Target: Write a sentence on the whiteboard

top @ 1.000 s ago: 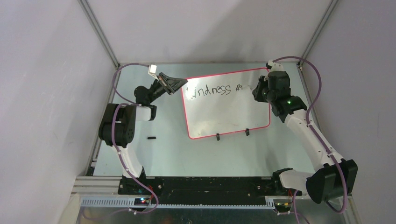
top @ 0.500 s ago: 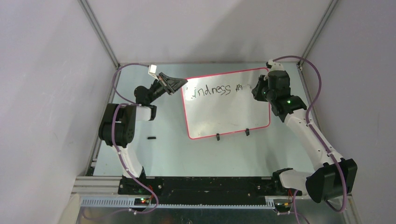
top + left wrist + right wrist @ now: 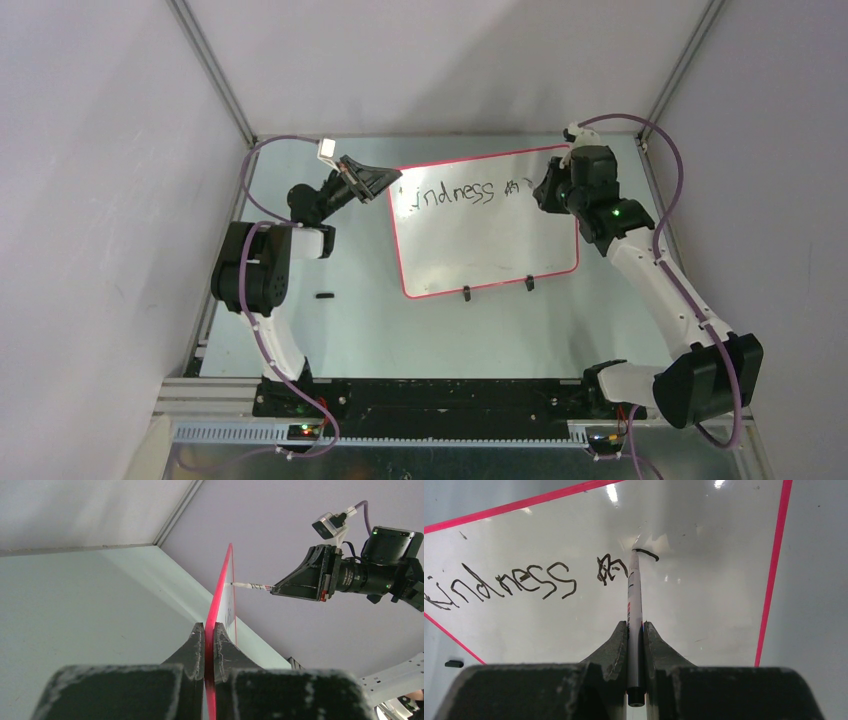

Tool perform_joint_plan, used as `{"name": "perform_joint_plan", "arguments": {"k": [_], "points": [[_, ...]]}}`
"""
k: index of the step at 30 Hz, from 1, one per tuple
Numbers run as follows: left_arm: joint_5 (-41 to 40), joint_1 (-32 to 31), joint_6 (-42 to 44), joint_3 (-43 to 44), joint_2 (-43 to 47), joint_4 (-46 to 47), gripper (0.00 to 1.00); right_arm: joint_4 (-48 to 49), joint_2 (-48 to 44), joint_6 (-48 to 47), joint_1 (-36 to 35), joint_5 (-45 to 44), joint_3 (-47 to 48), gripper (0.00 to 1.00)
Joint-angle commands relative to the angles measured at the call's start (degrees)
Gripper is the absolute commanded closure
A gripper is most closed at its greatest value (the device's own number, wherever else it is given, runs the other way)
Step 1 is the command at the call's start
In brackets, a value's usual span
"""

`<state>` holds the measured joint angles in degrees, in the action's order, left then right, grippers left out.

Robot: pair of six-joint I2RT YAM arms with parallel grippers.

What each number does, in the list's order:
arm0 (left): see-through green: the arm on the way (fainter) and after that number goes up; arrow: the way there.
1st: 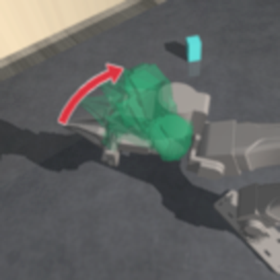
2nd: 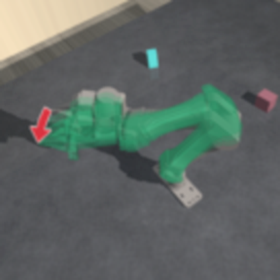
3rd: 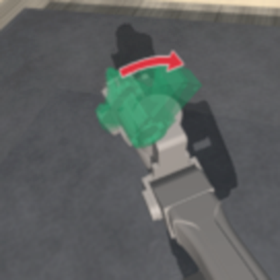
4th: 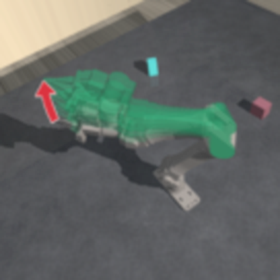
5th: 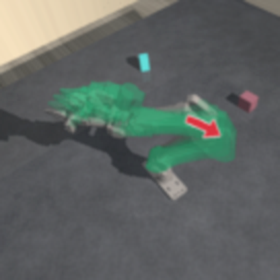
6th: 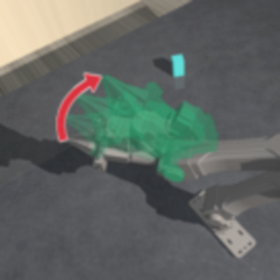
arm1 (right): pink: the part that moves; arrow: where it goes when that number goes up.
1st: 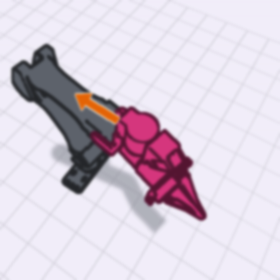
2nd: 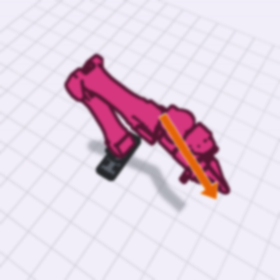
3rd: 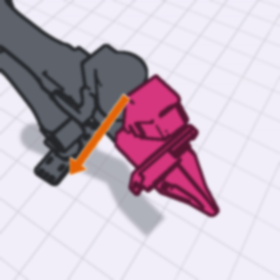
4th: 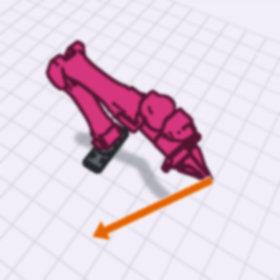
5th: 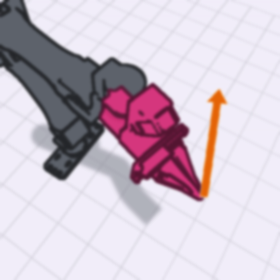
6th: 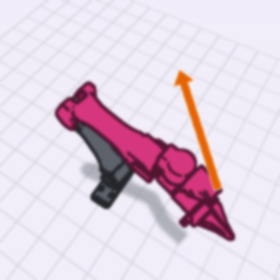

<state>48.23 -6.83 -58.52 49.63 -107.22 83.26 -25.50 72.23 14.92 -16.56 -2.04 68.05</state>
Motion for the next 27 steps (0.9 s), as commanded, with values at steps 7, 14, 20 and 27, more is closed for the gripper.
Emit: {"name": "perform_joint_plan", "arguments": {"k": [7, 14, 20, 27], "points": [[1.7, 0.4, 3.2, 1.5, 0.3, 2.0, 1.00, -3.9, -0.1, -1.9, -1.3, -0.1, 2.1, 1.00], [1.7, 0.4, 3.1, 1.4, 0.3, 2.1, 1.00, -5.8, 0.1, -2.0, -1.7, -3.0, 2.0, 1.00], [1.7, 0.4, 3.1, 1.4, 0.4, 2.2, 1.00, -4.4, -0.2, -1.4, -1.0, -5.2, 2.1, 1.00], [1.6, 0.3, 3.1, 1.4, 0.4, 2.2, 1.00, -2.8, -0.6, -0.5, 0.0, -5.3, 2.1, 1.00]]}}
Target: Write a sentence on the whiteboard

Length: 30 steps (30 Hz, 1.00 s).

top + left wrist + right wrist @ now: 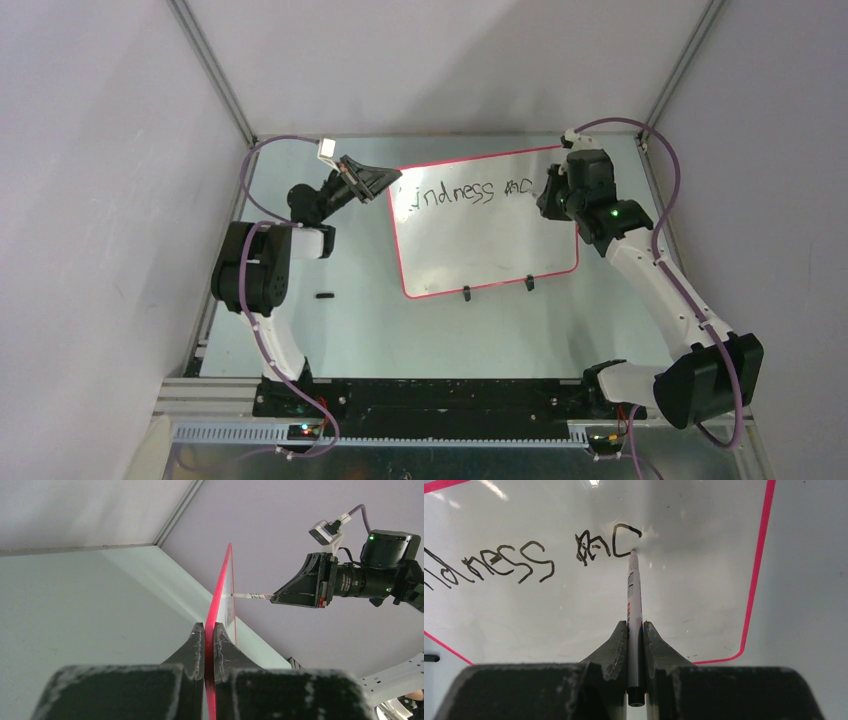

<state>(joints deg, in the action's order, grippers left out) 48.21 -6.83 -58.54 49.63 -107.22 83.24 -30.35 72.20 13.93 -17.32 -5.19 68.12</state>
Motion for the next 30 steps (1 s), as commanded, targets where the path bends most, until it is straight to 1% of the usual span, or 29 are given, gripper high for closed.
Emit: {"name": "perform_joint_plan", "arguments": {"k": [1, 15, 30], "points": [[1.7, 0.4, 3.1, 1.4, 0.4, 2.2, 1.00, 2.4, -0.6, 0.5, 0.8, -2.2, 2.1, 1.00], [1.8, 0.4, 3.1, 1.4, 0.3, 2.2, 1.00, 2.4, 1.0, 0.6, 1.1, -1.4, 4.3, 1.00], [1.6, 0.4, 3.1, 1.3, 0.5, 2.2, 1.00, -2.2, -0.2, 0.2, 0.8, -2.8, 3.1, 1.00]]}}
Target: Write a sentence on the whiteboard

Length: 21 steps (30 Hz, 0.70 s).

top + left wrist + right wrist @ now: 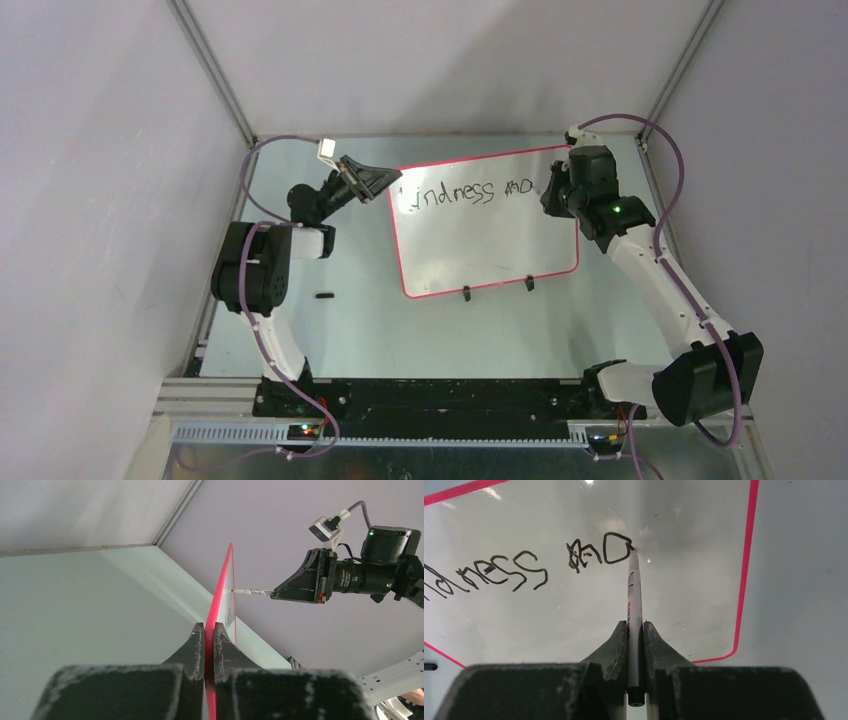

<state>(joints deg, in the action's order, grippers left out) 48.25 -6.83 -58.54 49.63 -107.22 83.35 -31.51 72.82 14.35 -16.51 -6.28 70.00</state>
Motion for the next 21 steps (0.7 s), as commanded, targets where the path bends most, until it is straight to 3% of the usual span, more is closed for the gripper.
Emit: {"name": "perform_joint_plan", "arguments": {"k": [1, 21], "points": [[1.5, 0.3, 3.1, 1.3, 0.5, 2.1, 1.00, -1.1, -0.9, -0.2, -0.1, -1.7, 1.0, 1.00], [1.5, 0.4, 3.2, 1.2, 0.6, 2.0, 1.00, 3.4, -4.5, 0.2, 1.5, 1.9, 1.3, 1.00]]}}
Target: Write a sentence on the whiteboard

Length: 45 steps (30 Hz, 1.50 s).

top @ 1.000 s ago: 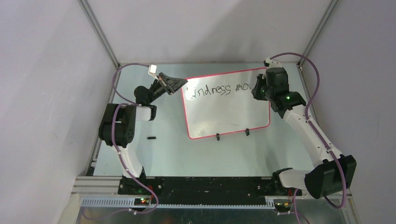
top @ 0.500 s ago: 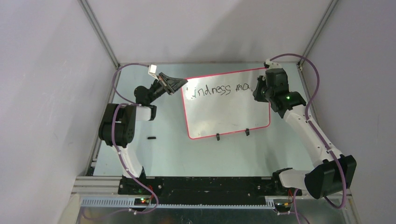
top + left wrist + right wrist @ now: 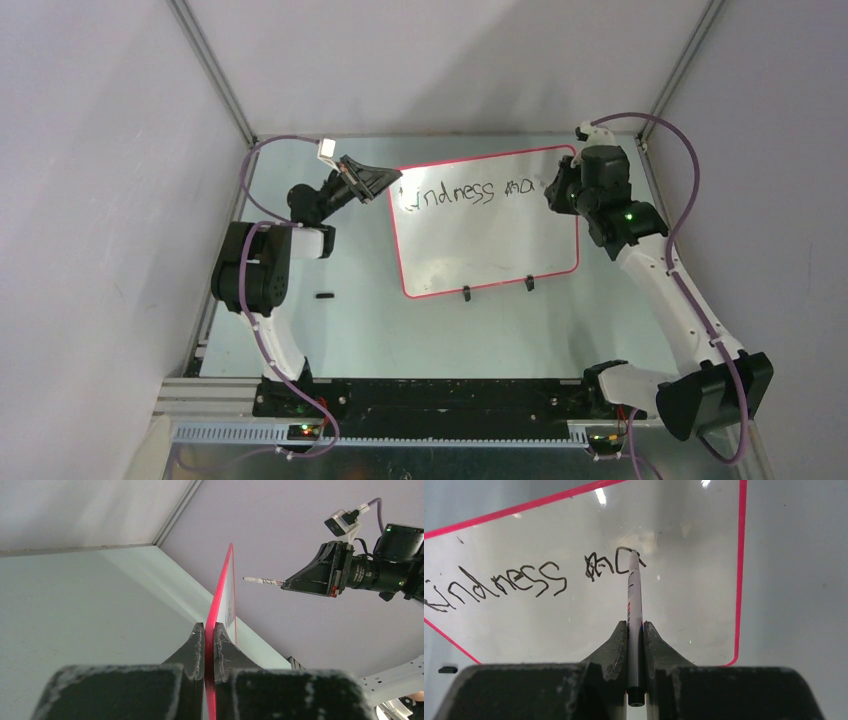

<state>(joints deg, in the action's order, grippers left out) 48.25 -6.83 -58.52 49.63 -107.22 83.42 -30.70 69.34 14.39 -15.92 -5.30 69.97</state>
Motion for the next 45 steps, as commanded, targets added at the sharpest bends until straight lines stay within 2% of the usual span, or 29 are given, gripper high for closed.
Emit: {"name": "perform_joint_plan", "arguments": {"k": [1, 18, 28, 38, 45], "points": [[1.5, 0.4, 3.2, 1.2, 0.5, 1.9, 1.00, 2.4, -0.8, 0.2, 1.2, 1.0, 1.4, 1.00], [1.6, 0.4, 3.1, 1.3, 0.5, 2.0, 1.00, 2.3, 2.6, 0.2, 1.8, 0.9, 2.4, 1.00], [1.6, 0.4, 3.1, 1.2, 0.6, 2.0, 1.00, 2.1, 4.5, 0.7, 1.9, -2.3, 2.9, 1.00], [1.6, 0.5, 3.1, 1.2, 0.6, 2.0, 1.00, 1.8, 3.5, 1.1, 1.9, -4.9, 2.9, 1.00], [1.6, 0.4, 3.1, 1.2, 0.6, 2.0, 1.00, 1.9, 1.0, 1.0, 1.9, -3.3, 2.9, 1.00]]}}
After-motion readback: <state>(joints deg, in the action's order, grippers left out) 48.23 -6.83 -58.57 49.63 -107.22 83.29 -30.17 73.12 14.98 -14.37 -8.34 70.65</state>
